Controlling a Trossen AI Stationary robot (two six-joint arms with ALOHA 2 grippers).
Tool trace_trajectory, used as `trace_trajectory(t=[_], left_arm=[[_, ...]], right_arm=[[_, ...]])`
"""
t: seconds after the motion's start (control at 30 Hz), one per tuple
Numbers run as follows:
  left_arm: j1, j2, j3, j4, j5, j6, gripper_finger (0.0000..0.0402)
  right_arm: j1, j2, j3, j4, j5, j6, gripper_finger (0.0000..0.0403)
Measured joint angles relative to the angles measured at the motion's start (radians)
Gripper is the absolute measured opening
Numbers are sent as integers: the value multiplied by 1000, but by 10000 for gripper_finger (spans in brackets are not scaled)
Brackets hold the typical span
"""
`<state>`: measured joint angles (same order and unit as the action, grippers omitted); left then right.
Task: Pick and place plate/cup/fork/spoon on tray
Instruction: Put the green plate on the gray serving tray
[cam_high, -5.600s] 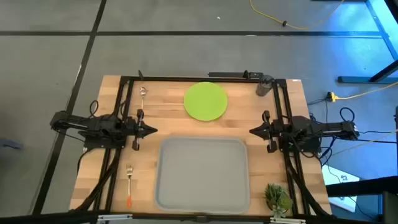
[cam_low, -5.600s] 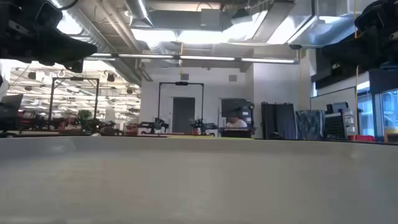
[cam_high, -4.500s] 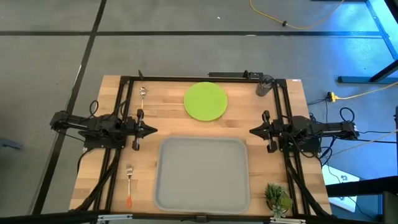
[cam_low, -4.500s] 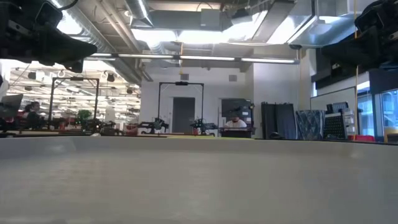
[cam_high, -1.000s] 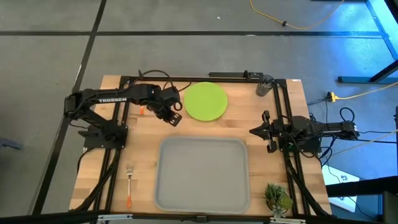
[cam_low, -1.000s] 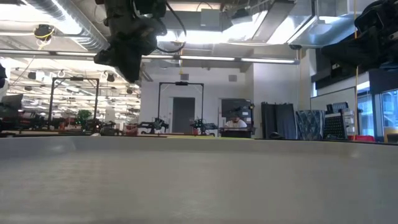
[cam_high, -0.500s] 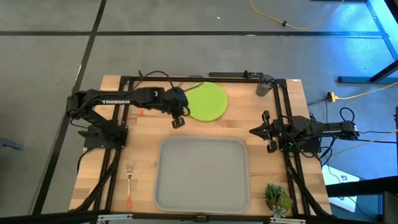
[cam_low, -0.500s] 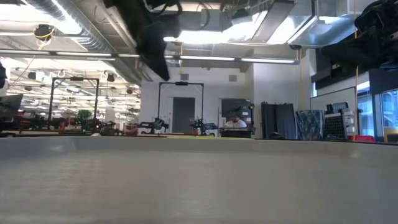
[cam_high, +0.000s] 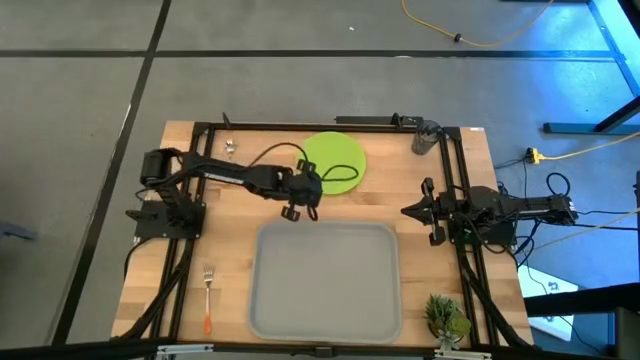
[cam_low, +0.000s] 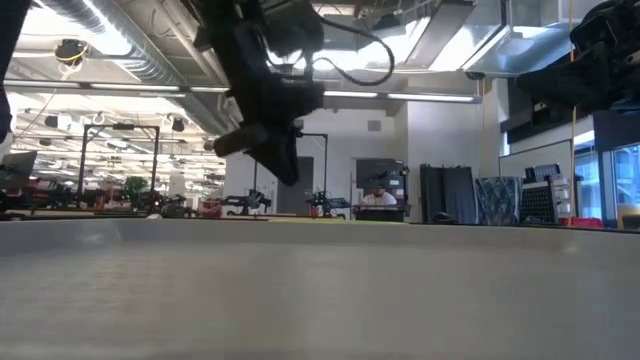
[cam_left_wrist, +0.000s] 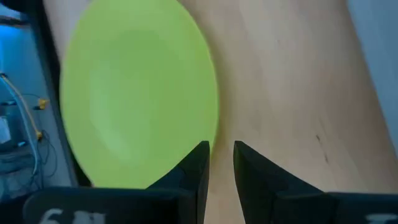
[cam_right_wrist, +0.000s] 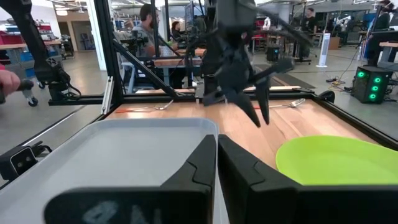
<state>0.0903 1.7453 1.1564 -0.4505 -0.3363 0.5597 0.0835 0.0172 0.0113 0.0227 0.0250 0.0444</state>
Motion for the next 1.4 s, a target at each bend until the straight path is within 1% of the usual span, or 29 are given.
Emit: trace_trajectory(t=[0.07,0.3,0.73,0.9,1.03,1.17,1.23,1.4], left_arm=[[4,27,0,29,10,0,66],[4,83,0,35,-3,1,66],[48,94,1,58,-10,-7,66],[55,98,2,60,55,-3,66],[55,103,1,65,40,-4,66],[56,121,0,60,48,-4,66],[56,134,3,92,48,3,66],[56,150,1,107,23,6,66]], right_arm=[[0,0,0,0,0,0,20],[0,0,0,0,0,0,20],[0,0,0,0,0,0,20],[0,0,0,0,0,0,20],[0,1,0,0,0,0,20],[0,1,0,0,0,0,20],[0,1,0,0,0,0,20],[0,1,0,1,0,0,20]])
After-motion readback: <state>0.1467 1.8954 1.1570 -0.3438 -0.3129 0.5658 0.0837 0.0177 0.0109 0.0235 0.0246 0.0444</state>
